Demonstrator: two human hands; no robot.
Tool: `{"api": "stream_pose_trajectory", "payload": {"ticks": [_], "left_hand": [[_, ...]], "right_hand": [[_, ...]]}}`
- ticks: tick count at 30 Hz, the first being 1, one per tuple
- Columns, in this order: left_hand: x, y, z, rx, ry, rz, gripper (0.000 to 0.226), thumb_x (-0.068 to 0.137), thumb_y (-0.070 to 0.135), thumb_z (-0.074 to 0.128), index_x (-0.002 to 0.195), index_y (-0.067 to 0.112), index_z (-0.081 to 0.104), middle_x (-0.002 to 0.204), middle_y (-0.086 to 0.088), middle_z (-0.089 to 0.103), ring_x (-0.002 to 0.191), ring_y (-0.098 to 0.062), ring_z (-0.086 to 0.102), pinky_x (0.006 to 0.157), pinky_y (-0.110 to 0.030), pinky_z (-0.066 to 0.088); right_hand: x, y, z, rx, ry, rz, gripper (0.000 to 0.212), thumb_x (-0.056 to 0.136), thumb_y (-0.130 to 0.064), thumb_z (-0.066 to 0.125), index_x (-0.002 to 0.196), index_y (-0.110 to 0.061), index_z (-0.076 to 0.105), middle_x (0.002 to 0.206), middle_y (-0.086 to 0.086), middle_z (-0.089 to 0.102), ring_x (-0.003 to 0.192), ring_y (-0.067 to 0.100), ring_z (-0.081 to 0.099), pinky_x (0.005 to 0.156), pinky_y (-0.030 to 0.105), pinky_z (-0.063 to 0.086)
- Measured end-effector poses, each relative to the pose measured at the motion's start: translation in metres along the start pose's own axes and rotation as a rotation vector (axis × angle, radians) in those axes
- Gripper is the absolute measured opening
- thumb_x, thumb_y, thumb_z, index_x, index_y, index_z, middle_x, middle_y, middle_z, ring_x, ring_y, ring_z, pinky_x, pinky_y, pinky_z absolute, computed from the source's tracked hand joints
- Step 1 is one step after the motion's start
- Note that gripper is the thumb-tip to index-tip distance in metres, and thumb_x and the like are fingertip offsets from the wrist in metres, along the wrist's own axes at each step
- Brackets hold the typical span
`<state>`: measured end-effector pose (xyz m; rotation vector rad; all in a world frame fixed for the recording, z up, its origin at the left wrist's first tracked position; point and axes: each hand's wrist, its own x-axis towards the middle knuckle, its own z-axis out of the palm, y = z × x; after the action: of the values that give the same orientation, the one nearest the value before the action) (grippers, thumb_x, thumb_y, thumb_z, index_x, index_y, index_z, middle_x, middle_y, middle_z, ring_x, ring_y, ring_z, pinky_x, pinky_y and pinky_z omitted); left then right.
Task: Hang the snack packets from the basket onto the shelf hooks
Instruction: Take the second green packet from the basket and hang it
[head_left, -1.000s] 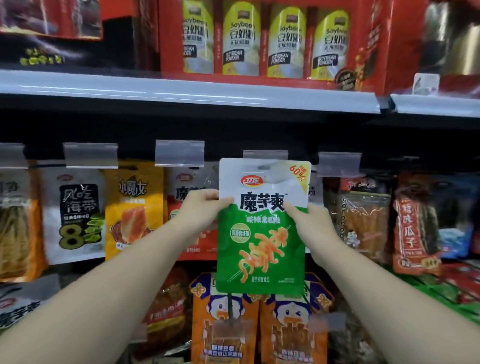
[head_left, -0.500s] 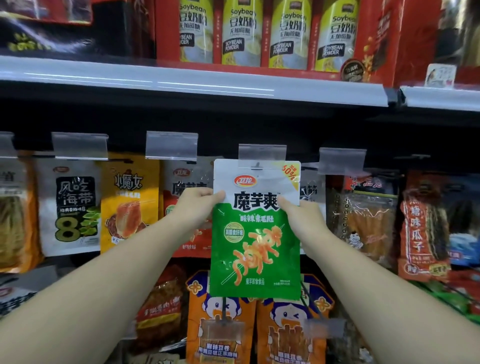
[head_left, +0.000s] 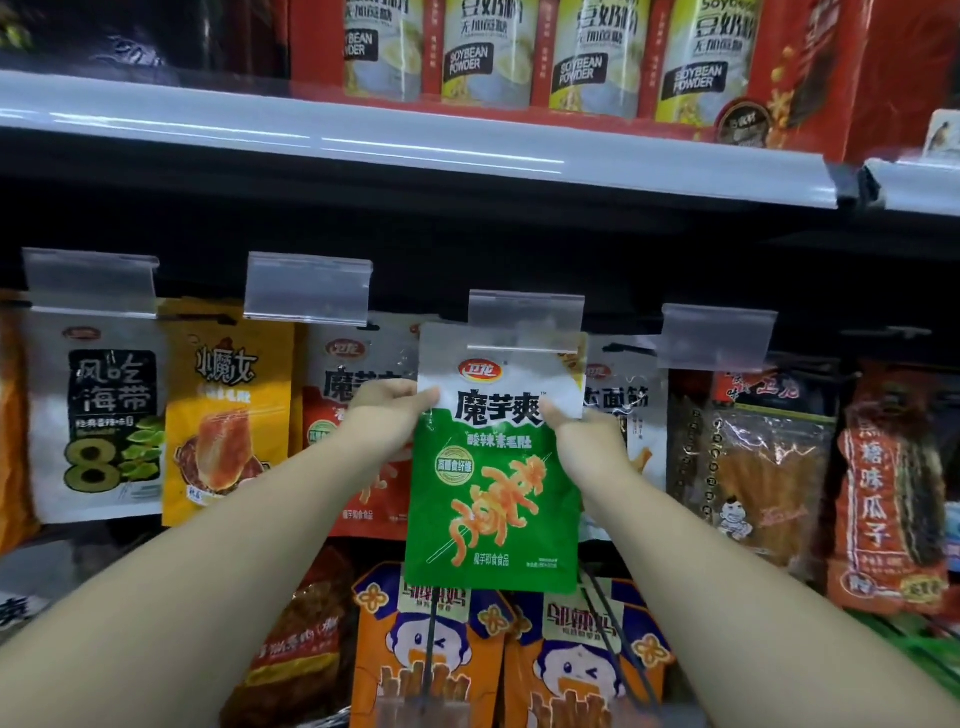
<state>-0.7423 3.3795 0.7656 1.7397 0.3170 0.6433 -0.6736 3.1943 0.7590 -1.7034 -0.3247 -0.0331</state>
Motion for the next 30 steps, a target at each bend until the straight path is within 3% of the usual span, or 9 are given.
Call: {"api": "stream_pose_trajectory", "payload": {"ticks": [3, 7, 11, 15, 17, 19, 21, 26, 30], "left_hand": [[0.011, -0.004, 0.004, 0.003, 0.028, -0.013, 0.018, 0.090, 0.030, 0.064, 0.086, 0.012, 0.066, 0.102, -0.012, 0.069, 0.095, -0.033, 0.065, 0.084, -0.046, 0.057], [0.017, -0.010, 0.009, -0.008, 0.058, -0.009, 0.018, 0.089, 0.032, 0.065, 0.094, 0.014, 0.067, 0.105, -0.011, 0.069, 0.097, -0.032, 0.065, 0.084, -0.046, 0.057], [0.012, -0.015, 0.004, 0.061, 0.083, 0.039, 0.018, 0.089, 0.033, 0.064, 0.090, 0.015, 0.067, 0.088, -0.008, 0.069, 0.074, -0.024, 0.064, 0.062, -0.032, 0.055], [0.001, -0.018, -0.009, 0.142, 0.151, 0.117, 0.020, 0.085, 0.030, 0.069, 0.102, 0.020, 0.064, 0.091, -0.001, 0.070, 0.075, -0.026, 0.066, 0.065, -0.036, 0.058], [-0.009, -0.020, -0.019, 0.220, 0.200, 0.196, 0.022, 0.086, 0.030, 0.068, 0.105, 0.020, 0.062, 0.097, 0.005, 0.067, 0.077, -0.019, 0.067, 0.066, -0.034, 0.058], [-0.020, -0.022, -0.031, 0.354, 0.236, 0.274, 0.025, 0.087, 0.035, 0.066, 0.107, 0.022, 0.061, 0.101, 0.009, 0.066, 0.076, -0.012, 0.066, 0.064, -0.028, 0.055], [-0.031, -0.027, -0.045, 0.509, 0.224, 0.301, 0.031, 0.087, 0.041, 0.063, 0.112, 0.023, 0.061, 0.103, 0.010, 0.066, 0.082, -0.012, 0.065, 0.072, -0.029, 0.055], [-0.067, -0.052, -0.078, 0.818, 0.127, 0.344, 0.039, 0.085, 0.051, 0.057, 0.115, 0.026, 0.061, 0.106, 0.005, 0.069, 0.098, -0.021, 0.064, 0.080, -0.038, 0.056], [-0.097, -0.080, -0.113, 0.999, 0.060, 0.414, 0.040, 0.087, 0.055, 0.052, 0.116, 0.029, 0.060, 0.106, 0.004, 0.068, 0.094, -0.024, 0.063, 0.066, -0.035, 0.055]], "right_hand": [[0.007, 0.000, 0.005, 0.009, 0.025, 0.017, 0.064, 0.093, -0.041, 0.054, 0.143, -0.006, 0.034, 0.148, 0.012, 0.039, 0.135, 0.031, 0.036, 0.107, 0.041, 0.029], [0.013, 0.000, 0.007, 0.018, 0.043, 0.023, 0.060, 0.094, -0.040, 0.052, 0.141, -0.005, 0.037, 0.144, 0.013, 0.044, 0.128, 0.031, 0.043, 0.093, 0.035, 0.035], [0.010, 0.007, 0.007, 0.036, 0.091, -0.018, 0.065, 0.093, -0.043, 0.054, 0.145, -0.010, 0.033, 0.149, 0.009, 0.038, 0.137, 0.031, 0.035, 0.109, 0.043, 0.029], [-0.001, 0.006, 0.004, -0.049, 0.264, -0.105, 0.051, 0.086, -0.039, 0.065, 0.123, -0.009, 0.047, 0.100, -0.001, 0.057, 0.106, 0.026, 0.054, 0.078, 0.027, 0.034], [-0.008, 0.006, 0.005, -0.168, 0.353, -0.207, 0.050, 0.084, -0.034, 0.069, 0.120, -0.009, 0.045, 0.104, 0.002, 0.055, 0.108, 0.028, 0.055, 0.078, 0.028, 0.037], [-0.020, 0.006, 0.006, -0.356, 0.412, -0.290, 0.051, 0.085, -0.030, 0.067, 0.125, -0.008, 0.043, 0.122, 0.010, 0.051, 0.117, 0.029, 0.048, 0.091, 0.038, 0.042], [-0.040, 0.007, 0.008, -0.587, 0.423, -0.360, 0.049, 0.088, -0.029, 0.061, 0.129, -0.009, 0.040, 0.133, 0.012, 0.044, 0.124, 0.029, 0.039, 0.104, 0.045, 0.036], [-0.103, 0.019, 0.039, -0.906, 0.249, -0.485, 0.043, 0.093, -0.029, 0.051, 0.131, -0.013, 0.041, 0.134, 0.006, 0.044, 0.125, 0.023, 0.037, 0.103, 0.037, 0.034], [-0.154, 0.032, 0.074, -1.118, 0.129, -0.483, 0.044, 0.093, -0.030, 0.047, 0.132, -0.012, 0.039, 0.135, 0.008, 0.043, 0.122, 0.026, 0.041, 0.101, 0.039, 0.037]]}}
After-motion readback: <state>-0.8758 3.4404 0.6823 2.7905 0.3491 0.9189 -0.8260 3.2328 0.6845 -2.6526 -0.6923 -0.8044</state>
